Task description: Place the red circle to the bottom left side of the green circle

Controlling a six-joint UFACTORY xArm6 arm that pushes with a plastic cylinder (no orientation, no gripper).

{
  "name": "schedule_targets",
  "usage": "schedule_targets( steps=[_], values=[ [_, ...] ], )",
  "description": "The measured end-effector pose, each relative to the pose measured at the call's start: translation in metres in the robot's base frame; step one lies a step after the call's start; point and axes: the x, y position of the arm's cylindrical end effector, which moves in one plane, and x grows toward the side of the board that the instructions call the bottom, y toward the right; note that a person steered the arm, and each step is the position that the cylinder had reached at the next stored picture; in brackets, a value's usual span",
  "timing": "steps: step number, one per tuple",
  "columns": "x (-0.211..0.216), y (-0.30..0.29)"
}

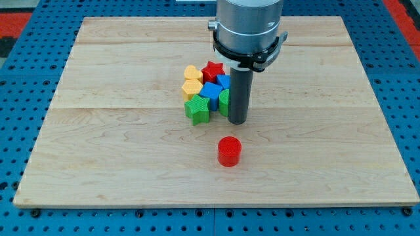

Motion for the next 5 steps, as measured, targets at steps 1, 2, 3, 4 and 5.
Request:
schedule_targets(
  steps=[1,2,3,4,5],
  values=[
    [0.013,0.061],
    [0.072,0.067],
    [0.095,-0.008],
    [0.086,-0.036],
    [0.062,-0.036]
  ],
)
